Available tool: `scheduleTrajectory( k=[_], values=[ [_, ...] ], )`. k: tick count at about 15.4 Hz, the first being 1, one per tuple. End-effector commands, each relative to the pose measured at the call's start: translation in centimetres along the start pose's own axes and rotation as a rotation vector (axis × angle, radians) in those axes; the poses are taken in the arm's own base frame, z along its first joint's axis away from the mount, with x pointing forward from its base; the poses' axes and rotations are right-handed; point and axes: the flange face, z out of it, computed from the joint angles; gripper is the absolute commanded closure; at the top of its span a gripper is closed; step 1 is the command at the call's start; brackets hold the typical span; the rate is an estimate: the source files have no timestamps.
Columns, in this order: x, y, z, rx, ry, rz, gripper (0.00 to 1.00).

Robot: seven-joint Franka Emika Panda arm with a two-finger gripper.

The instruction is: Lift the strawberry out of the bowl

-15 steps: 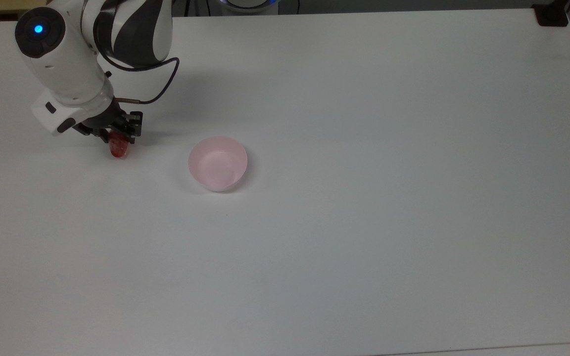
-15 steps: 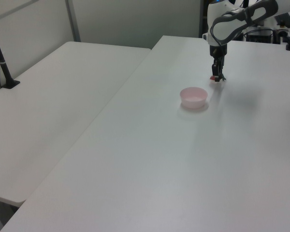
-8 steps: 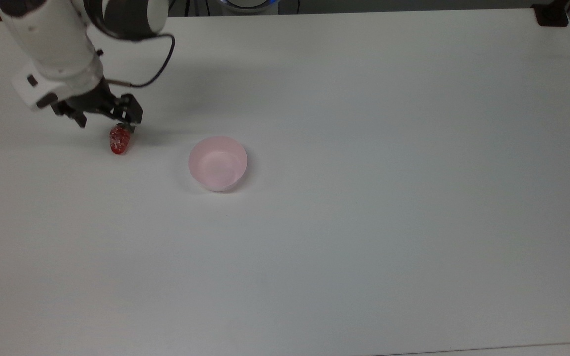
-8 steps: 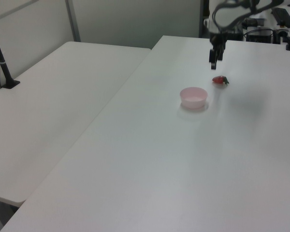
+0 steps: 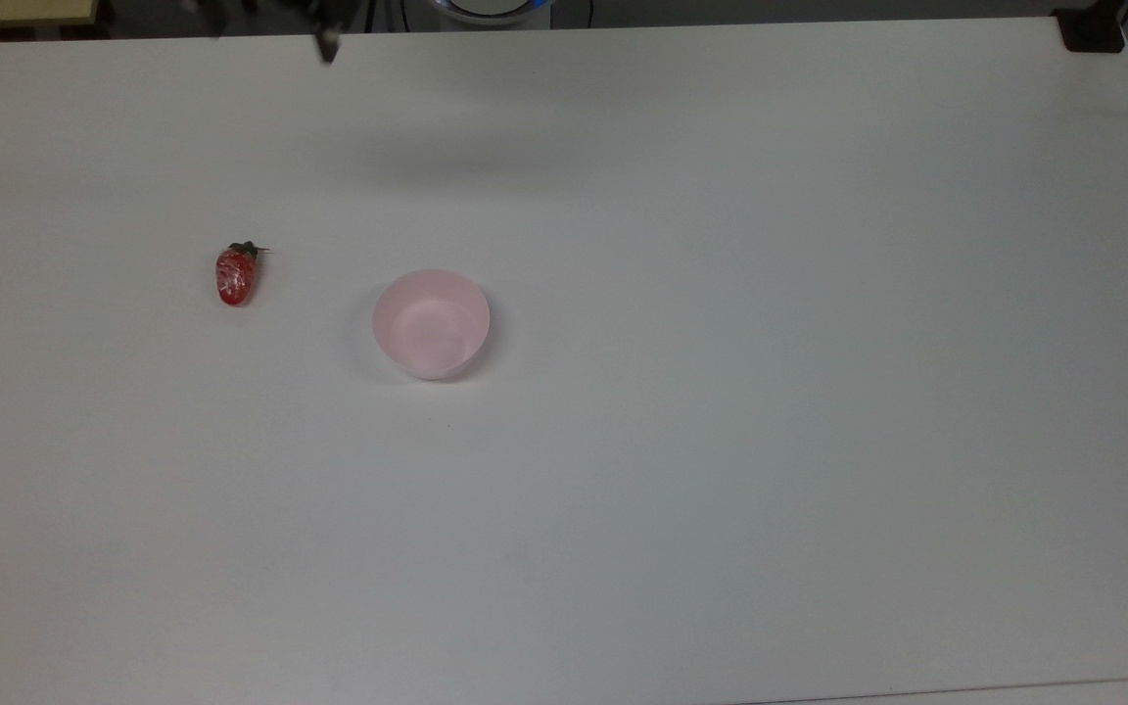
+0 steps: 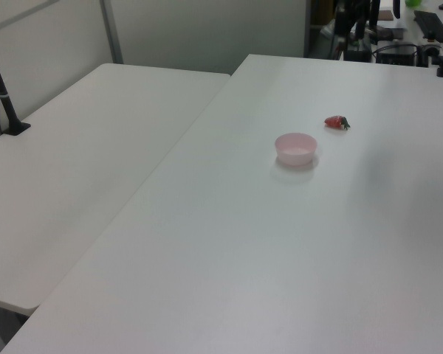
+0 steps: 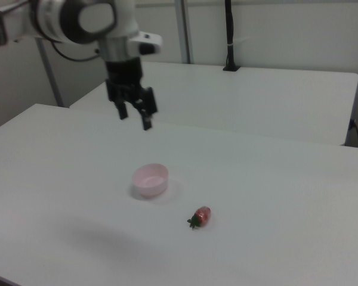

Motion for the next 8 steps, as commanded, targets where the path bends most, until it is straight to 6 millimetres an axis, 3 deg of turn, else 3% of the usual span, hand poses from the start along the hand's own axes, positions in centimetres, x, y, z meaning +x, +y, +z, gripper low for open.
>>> scheduleTrajectory(
  k=[1,4,8],
  values=[
    [-3.8,-3.6,-1.8,-0.002,-0.051,0.052,0.00],
    [-3.7,-4.6,-1.7,-0.001,-0.043,0.014,0.00],
    [-2.1,-5.3,-1.2,0.011,0.044,-0.120,0.00]
  ],
)
